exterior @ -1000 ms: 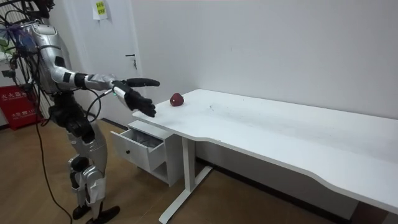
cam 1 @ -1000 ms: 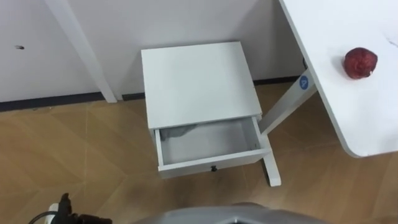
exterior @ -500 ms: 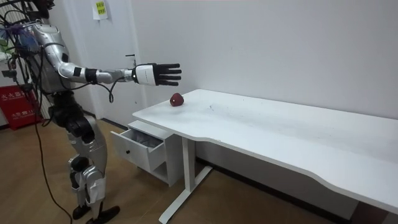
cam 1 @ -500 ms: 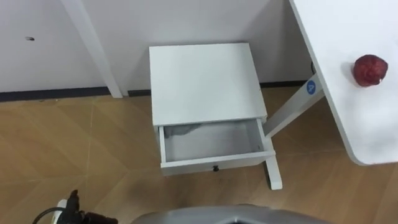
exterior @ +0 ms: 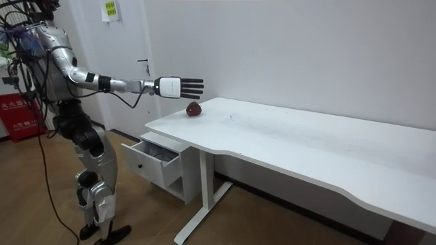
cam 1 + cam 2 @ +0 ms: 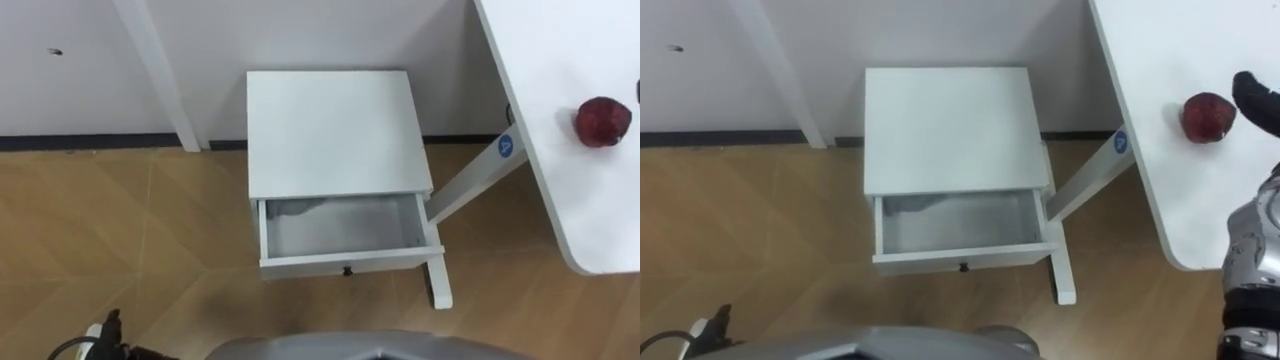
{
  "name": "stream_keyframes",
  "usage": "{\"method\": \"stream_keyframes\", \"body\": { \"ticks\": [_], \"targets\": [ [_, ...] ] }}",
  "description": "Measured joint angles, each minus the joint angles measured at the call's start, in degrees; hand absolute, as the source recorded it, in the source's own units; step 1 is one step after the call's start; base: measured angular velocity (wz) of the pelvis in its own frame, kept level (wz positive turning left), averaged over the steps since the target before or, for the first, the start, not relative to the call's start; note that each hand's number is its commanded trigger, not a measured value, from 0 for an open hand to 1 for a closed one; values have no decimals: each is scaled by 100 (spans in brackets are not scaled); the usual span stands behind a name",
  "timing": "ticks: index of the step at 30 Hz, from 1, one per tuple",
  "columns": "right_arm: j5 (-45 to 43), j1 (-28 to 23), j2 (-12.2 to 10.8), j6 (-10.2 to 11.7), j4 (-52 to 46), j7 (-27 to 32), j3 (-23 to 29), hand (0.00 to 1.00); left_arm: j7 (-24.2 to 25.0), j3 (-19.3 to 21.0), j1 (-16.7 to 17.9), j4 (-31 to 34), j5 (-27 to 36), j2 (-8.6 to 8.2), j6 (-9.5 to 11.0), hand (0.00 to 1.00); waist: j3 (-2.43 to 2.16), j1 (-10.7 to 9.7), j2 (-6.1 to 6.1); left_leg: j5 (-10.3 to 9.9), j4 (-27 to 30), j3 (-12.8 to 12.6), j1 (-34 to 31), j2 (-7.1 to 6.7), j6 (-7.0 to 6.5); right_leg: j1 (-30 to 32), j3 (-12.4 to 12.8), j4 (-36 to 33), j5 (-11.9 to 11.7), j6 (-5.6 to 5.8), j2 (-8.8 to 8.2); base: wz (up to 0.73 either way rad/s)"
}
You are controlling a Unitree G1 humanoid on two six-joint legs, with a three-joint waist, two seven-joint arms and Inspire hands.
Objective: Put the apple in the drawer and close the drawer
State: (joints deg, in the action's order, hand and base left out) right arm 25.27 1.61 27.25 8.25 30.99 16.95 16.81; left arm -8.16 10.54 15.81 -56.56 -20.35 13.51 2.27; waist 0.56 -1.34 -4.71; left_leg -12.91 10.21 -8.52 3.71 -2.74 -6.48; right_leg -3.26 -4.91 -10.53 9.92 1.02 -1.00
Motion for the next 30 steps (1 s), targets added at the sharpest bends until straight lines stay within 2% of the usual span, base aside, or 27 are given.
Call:
{"method": "stream_keyframes", "body": {
  "ticks": [1,5,10,16,22,25,30],
  "targets": [
    [-92,29,10,-90,76,-116,-17,0,0,-21,1,-4,0,5,-47,0,0,16,0,0,6,1,-1,0,0,-2,0,0,0,0,0,0],
    [-137,182,118,-194,268,-387,-245,0,-2,-28,15,-51,-5,6,-153,0,2,14,-4,0,30,29,-13,-1,0,-9,-30,-2,0,0,3,3],
    [-365,186,152,-203,440,-629,-265,0,-2,-39,35,-81,-43,19,-202,0,-27,17,-59,-1,47,121,8,0,1,-78,-149,5,0,-1,6,11],
    [-794,184,151,-214,700,-878,-396,0,14,-125,68,-102,-53,30,-207,0,-19,24,-89,-1,63,123,0,-3,1,-95,-173,7,-1,-1,4,1],
    [-1166,185,152,-214,724,-1085,-396,0,171,-124,76,-106,-60,68,-209,0,-38,24,-133,-1,57,124,4,-2,1,-91,-251,5,-1,-1,-1,0],
    [-1224,185,152,-214,871,-1189,-396,0,239,-124,86,-106,-60,88,-209,0,-50,30,-165,0,66,137,6,-2,2,-101,-309,4,-1,-1,-6,2],
    [-1245,185,153,-213,1176,-1302,-395,0,267,-121,170,-106,-66,91,-210,0,-43,20,-156,-1,63,147,3,-5,1,-126,-320,14,-1,-1,-8,1]
  ]
}}
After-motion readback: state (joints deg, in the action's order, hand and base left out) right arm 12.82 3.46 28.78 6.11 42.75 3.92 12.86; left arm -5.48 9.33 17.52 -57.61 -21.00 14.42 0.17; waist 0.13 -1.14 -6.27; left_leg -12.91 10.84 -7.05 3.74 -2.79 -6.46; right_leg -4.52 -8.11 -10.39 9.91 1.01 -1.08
